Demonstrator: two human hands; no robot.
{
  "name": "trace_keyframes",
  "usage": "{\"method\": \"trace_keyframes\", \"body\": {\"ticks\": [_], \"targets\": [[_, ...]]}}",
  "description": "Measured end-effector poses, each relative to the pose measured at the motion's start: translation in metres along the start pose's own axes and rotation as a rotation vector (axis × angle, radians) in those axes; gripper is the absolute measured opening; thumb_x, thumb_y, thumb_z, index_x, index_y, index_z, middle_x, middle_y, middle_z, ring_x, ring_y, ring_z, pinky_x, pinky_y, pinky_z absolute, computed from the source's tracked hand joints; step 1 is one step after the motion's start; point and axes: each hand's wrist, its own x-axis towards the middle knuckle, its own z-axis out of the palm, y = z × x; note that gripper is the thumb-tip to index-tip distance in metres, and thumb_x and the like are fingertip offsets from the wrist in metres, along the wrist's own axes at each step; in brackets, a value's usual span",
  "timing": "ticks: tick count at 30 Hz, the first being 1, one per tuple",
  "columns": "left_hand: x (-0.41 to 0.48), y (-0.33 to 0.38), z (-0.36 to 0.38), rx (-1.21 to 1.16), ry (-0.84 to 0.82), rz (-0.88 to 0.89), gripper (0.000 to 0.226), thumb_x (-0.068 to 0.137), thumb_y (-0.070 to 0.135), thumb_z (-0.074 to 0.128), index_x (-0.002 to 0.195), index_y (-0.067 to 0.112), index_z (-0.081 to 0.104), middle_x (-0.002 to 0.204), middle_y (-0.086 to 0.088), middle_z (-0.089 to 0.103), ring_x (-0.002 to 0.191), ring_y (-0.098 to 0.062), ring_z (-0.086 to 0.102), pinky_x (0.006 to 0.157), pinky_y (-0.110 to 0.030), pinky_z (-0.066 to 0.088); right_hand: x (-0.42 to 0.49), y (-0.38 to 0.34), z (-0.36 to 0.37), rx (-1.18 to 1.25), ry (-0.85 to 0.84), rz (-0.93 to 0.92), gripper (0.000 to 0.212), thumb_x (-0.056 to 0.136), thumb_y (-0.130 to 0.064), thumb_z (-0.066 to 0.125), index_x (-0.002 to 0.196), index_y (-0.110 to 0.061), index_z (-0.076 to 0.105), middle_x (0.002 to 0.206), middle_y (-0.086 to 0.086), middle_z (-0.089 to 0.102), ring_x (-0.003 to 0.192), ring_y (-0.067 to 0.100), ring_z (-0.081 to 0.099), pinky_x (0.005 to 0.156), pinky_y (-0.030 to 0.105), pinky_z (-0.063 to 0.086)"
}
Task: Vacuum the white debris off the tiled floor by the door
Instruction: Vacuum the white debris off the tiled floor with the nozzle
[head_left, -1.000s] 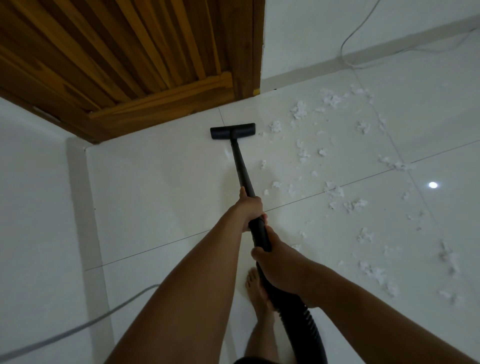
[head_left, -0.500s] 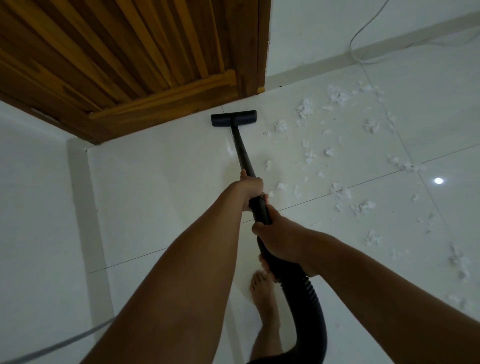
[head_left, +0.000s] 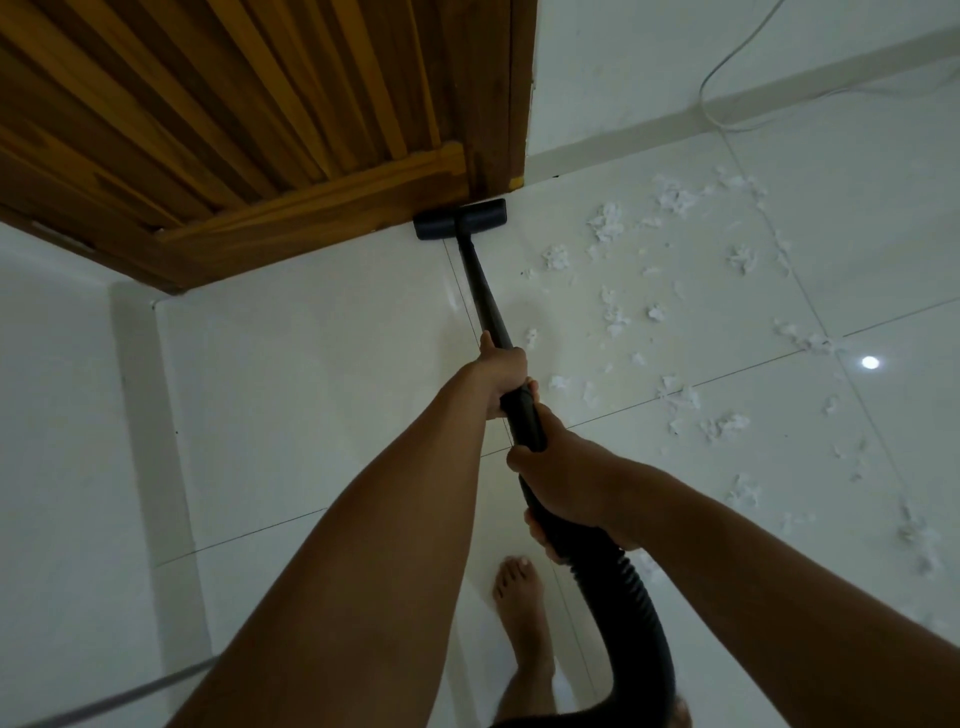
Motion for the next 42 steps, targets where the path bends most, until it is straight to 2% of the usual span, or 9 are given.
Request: {"method": "trace_keyframes", "body": {"ticks": [6, 9, 18, 23, 30, 36, 40, 42], "targets": [[-0.019, -0.008, 0.005, -0.008, 0.007, 0.005, 0.072, 0.103, 0.012, 0.035, 0.159, 0.042, 0.002, 0.081, -0.008, 0.055, 0.057, -0.012, 0.052, 0.049, -0.023, 0.050, -0.029, 0.004, -0.003, -0.022, -0.020, -0.025, 0.062, 0.104, -0.019, 0.044, 0.154, -0.047, 0.019, 0.067, 0.014, 0.057, 0.043, 0.019, 0.057, 0.047, 0.031, 0.052], [-0.034, -0.016, 0.003, -0.019, 0.018, -0.017, 0.068, 0.102, 0.011, 0.037, 0.159, 0.038, 0.010, 0.082, -0.009, 0.056, 0.060, -0.012, 0.054, 0.057, -0.025, 0.051, -0.049, 0.004, 0.000, -0.037, -0.041, -0.015, 0.063, 0.104, -0.018, 0.043, 0.154, -0.048, 0.019, 0.067, 0.014, 0.057, 0.043, 0.019, 0.057, 0.047, 0.031, 0.051], [-0.060, -0.039, -0.012, -0.041, 0.022, -0.074, 0.042, 0.104, 0.014, 0.043, 0.145, 0.017, 0.037, 0.085, -0.012, 0.056, 0.063, -0.015, 0.057, 0.059, -0.027, 0.054, -0.072, 0.004, 0.021, -0.113, -0.092, 0.053, 0.052, 0.105, -0.019, 0.044, 0.151, -0.036, 0.026, 0.068, 0.014, 0.056, 0.049, 0.022, 0.056, 0.049, 0.033, 0.051], [-0.039, -0.036, -0.024, -0.036, 0.022, -0.049, 0.049, 0.102, 0.012, 0.044, 0.149, 0.021, 0.034, 0.081, -0.011, 0.057, 0.061, -0.016, 0.056, 0.067, -0.030, 0.055, -0.049, 0.001, 0.030, -0.099, -0.073, 0.054, 0.065, 0.105, -0.018, 0.045, 0.155, -0.045, 0.014, 0.070, 0.016, 0.056, 0.048, 0.022, 0.056, 0.047, 0.032, 0.050], [-0.001, -0.026, -0.036, -0.020, 0.018, -0.004, 0.062, 0.102, 0.013, 0.040, 0.155, 0.037, 0.019, 0.079, -0.011, 0.057, 0.056, -0.015, 0.056, 0.049, -0.028, 0.050, -0.009, -0.001, 0.037, -0.106, -0.036, 0.027, 0.070, 0.106, -0.021, 0.046, 0.156, -0.050, 0.007, 0.078, 0.018, 0.059, 0.052, 0.022, 0.058, 0.050, 0.033, 0.053], [0.024, -0.032, -0.040, 0.027, 0.009, 0.032, 0.065, 0.104, 0.016, 0.037, 0.157, 0.041, 0.007, 0.069, -0.008, 0.056, 0.049, -0.014, 0.053, 0.049, -0.027, 0.052, 0.016, 0.010, 0.044, -0.124, -0.011, -0.009, 0.076, 0.105, -0.021, 0.045, 0.155, -0.053, 0.000, 0.085, 0.020, 0.063, 0.053, 0.022, 0.062, 0.055, 0.034, 0.058], [0.029, -0.046, -0.039, 0.040, 0.009, 0.042, 0.064, 0.105, 0.019, 0.039, 0.156, 0.043, 0.008, 0.066, -0.008, 0.055, 0.047, -0.013, 0.053, 0.048, -0.027, 0.052, 0.020, 0.026, 0.050, -0.192, 0.018, -0.033, 0.078, 0.105, -0.022, 0.045, 0.157, -0.051, -0.006, 0.084, 0.016, 0.065, 0.048, 0.016, 0.061, 0.039, 0.021, 0.048], [0.029, -0.054, -0.037, 0.017, 0.017, 0.031, 0.064, 0.105, 0.019, 0.040, 0.156, 0.044, 0.009, 0.070, -0.008, 0.054, 0.049, -0.013, 0.052, 0.047, -0.027, 0.051, 0.018, 0.033, 0.052, -0.211, 0.017, -0.041, 0.080, 0.105, -0.022, 0.044, 0.156, -0.051, -0.010, 0.084, 0.015, 0.065, 0.048, 0.014, 0.060, 0.036, 0.018, 0.045]]}}
